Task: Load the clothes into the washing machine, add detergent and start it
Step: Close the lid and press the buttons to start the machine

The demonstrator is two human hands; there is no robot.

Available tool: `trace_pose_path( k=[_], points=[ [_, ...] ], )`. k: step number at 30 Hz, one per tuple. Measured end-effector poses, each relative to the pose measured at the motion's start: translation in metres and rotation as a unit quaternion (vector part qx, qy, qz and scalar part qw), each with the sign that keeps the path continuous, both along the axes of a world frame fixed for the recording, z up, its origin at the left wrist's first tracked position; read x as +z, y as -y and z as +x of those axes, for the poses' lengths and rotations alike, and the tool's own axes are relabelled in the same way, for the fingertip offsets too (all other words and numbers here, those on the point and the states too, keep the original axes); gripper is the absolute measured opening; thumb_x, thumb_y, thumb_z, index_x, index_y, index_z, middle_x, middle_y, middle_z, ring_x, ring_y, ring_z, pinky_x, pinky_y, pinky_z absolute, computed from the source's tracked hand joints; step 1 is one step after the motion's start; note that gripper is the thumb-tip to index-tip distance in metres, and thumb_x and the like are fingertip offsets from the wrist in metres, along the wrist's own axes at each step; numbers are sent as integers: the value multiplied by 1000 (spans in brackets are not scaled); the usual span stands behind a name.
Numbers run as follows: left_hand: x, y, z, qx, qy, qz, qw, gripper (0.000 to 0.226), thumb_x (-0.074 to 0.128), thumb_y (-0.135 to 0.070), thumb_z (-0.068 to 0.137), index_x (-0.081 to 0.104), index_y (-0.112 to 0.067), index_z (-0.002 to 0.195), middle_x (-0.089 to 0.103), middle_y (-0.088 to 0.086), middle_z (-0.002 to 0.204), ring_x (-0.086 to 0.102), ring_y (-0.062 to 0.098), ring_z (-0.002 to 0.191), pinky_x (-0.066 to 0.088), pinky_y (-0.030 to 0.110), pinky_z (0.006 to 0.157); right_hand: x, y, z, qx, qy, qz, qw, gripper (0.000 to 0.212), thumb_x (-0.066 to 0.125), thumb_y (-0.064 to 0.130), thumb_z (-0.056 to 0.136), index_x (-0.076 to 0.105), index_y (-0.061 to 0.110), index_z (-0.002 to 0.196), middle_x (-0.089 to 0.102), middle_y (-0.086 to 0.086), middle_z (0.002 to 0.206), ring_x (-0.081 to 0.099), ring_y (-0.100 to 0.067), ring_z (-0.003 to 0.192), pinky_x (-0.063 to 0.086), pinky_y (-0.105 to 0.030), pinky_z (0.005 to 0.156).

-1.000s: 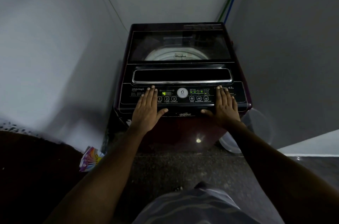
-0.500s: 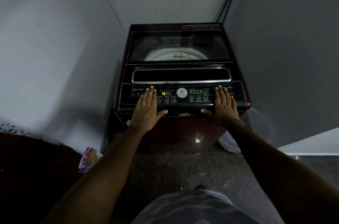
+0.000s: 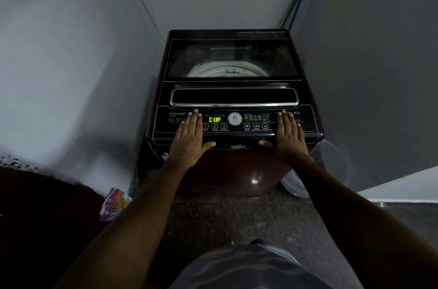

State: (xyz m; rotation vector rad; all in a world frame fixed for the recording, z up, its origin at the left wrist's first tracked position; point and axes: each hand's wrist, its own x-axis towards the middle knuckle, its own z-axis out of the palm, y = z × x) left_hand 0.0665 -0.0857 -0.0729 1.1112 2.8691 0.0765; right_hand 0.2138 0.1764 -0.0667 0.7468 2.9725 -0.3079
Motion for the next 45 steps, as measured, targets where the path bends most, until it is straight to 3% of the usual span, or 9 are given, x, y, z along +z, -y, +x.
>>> trace_pose_path(
  k=[6, 15, 22, 34, 45],
  points=[
    [-1, -1, -1, 2, -1, -3, 1000, 101, 22, -73, 86, -6, -3, 153, -13, 14, 162, -8, 27, 150, -2, 40, 119, 0, 0, 1, 2, -3, -1, 1000, 110, 31, 80, 79, -13, 9, 151, -12, -9, 161, -18, -22, 147, -10, -40, 117],
    [0, -1, -1, 0, -9, -9, 1000, 101, 37, -69, 89, -5, -2, 153, -11, 16, 162, -7, 29, 150, -1, 41, 119, 0, 0, 0, 7, 5, 5, 1000, 109, 26, 80, 78, -16, 9, 150, -15, -10, 160, -19, -22, 146, -10, -40, 116],
    [1, -2, 1, 2, -7, -11, 1000, 101, 38, -67, 90, -8, -2, 152, -13, 16, 161, -10, 28, 150, -3, 40, 118, 2, 2, 0, 5, 9, 5, 1000, 106, 27, 78, 80, -16, 11, 150, -16, -9, 160, -20, -22, 146, -9, -41, 118],
    [2, -2, 2, 4, -5, -12, 1000, 101, 37, -68, 90, -9, -2, 152, -16, 17, 161, -11, 29, 150, -3, 41, 118, -3, 2, 3, 25, 3, 41, 999, 98, 14, 77, 80, -15, 16, 151, -18, -2, 160, -20, -19, 146, -6, -42, 119],
    [2, -3, 2, 7, -3, -14, 1000, 101, 33, -69, 90, -10, -2, 152, -18, 16, 160, -12, 29, 149, -4, 41, 118, -4, 0, 3, 30, -14, 20, 999, 93, 22, 74, 85, -13, 18, 151, -13, 0, 161, -21, -15, 145, -12, -39, 116]
  ],
)
